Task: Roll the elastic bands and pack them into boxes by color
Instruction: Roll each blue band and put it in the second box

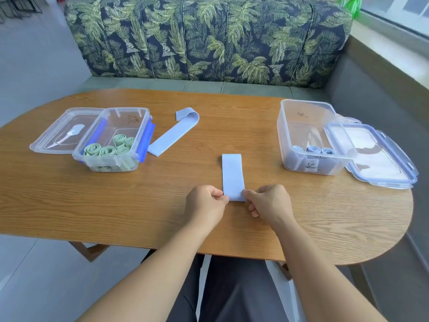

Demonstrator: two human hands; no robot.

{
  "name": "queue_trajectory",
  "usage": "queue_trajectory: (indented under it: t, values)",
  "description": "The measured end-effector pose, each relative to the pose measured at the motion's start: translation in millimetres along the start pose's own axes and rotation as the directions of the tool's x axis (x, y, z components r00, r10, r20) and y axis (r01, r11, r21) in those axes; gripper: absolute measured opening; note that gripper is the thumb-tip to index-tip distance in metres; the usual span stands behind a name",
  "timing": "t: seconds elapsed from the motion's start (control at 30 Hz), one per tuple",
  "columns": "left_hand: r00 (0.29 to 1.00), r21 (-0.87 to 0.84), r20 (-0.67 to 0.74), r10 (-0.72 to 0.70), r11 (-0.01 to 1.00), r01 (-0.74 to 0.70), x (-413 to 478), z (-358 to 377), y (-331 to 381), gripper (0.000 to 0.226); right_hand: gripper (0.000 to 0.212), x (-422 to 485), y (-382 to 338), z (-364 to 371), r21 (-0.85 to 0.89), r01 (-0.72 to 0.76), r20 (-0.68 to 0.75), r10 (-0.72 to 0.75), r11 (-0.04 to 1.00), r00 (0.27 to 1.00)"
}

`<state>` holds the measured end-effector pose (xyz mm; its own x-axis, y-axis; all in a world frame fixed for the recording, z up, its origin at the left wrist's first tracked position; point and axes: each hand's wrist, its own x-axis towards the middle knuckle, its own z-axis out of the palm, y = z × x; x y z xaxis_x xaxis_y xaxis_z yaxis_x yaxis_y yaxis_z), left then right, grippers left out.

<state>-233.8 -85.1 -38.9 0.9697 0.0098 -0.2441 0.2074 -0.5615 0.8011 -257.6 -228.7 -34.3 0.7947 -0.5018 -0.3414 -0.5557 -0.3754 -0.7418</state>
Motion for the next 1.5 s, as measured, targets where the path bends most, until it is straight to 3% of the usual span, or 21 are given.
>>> queue_trajectory:
  t: [0.73,1.0,1.5]
  values:
    - [0.998,0.028,0.039,0.040,0.999,-0.041,-27.3,-8.1,-17.9,0.013,0.033,-31.5,18.6,7.0,-0.018,0.029,-0.014,-0.029,0.999,0.999]
    - [0.998,0.052,0.034,-0.051,0.997,0.049,-14.7,-8.9,-7.1,0.019,0.037,-30.4,11.7,4.8,0.005,0.023,-0.031,-0.023,1.000,0.999]
    - [0.997,0.128,0.042,-0.062,0.990,0.057,7.2,-8.1,6.8,0.031,0.026,-25.1,12.5,7.6,0.053,0.054,-0.035,-0.052,0.997,0.998]
